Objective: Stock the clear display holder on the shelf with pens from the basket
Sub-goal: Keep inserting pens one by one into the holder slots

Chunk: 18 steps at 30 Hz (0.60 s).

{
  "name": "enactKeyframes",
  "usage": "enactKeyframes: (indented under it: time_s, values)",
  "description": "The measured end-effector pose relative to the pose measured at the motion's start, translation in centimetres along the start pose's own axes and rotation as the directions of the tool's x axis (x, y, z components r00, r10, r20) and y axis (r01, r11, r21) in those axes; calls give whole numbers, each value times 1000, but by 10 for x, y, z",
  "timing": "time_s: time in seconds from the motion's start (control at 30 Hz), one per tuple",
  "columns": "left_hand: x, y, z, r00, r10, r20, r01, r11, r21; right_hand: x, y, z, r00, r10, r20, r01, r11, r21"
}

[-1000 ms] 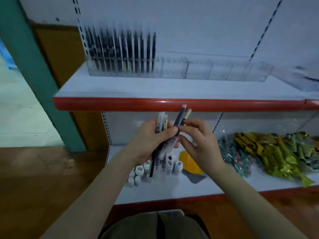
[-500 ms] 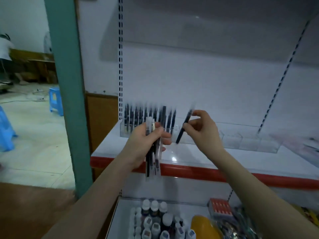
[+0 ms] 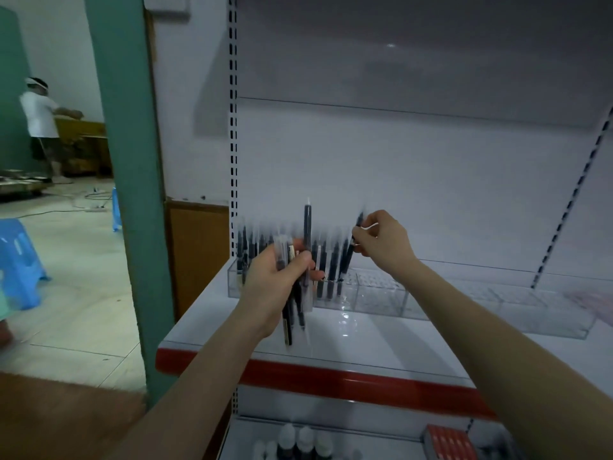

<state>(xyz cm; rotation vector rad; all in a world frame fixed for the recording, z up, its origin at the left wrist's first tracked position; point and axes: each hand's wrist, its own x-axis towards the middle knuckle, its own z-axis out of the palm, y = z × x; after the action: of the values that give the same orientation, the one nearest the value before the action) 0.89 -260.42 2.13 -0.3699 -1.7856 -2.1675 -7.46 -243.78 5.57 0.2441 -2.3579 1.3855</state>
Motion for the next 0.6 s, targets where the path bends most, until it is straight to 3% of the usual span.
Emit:
enactKeyframes:
  time_s: [0.13,0.37,0.6]
  values:
    - [1,-2,3,1000,-7,-8,7,1000,23,3,1,3,1000,-1,31,1,1000,8]
    - [1,2,2,1000,-7,-21,8,999,52,1,-1,3,994,-94,53,101,985,-140]
    - [-2,4,3,1000,0,-21,1,998,67,-3,17,13,995,26,101,-11,989,-145]
